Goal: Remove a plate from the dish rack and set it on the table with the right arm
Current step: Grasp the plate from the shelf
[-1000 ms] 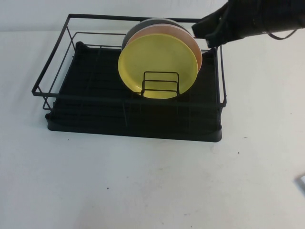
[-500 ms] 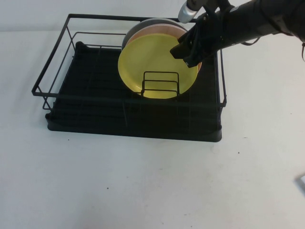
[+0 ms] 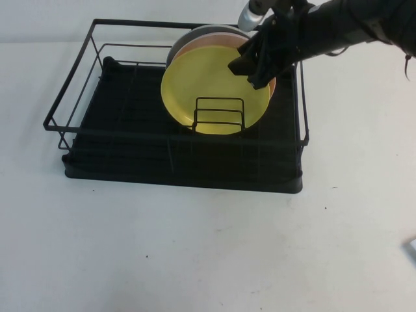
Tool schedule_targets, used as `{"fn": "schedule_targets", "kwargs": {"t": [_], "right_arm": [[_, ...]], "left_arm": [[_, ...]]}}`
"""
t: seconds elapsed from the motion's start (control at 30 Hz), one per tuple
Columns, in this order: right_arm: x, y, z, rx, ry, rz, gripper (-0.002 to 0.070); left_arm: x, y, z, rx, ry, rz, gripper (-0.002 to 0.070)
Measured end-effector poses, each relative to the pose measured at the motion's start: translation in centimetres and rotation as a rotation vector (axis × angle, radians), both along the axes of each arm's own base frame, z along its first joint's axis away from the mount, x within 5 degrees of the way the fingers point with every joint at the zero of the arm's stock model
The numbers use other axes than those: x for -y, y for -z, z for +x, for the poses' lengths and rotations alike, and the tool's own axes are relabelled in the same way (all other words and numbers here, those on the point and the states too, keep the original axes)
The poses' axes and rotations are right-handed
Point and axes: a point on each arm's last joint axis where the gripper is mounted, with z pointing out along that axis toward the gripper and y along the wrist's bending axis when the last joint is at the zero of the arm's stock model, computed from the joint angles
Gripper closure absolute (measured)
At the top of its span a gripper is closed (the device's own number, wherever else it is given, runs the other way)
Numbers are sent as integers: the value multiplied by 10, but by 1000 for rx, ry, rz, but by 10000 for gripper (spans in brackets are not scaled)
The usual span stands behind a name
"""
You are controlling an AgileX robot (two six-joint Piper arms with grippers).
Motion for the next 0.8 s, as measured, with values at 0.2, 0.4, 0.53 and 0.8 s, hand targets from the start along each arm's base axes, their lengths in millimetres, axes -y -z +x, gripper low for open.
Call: {"fn": "schedule_targets", "kwargs": {"t": [0.2, 0.4, 0.53, 0.8], "right_arm": [[-1, -26, 1, 64, -15, 24, 411], [-1, -25, 3, 74, -18, 6, 411], [-4, -7, 12, 49, -13, -15, 411], [-5, 16, 26, 59, 32, -33, 411]], "left_arm": [[0, 0, 0, 0, 0, 0, 679], [0, 0, 0, 0, 0, 0, 679], [0, 0, 0, 0, 0, 0, 679], [0, 0, 0, 0, 0, 0, 679]]}}
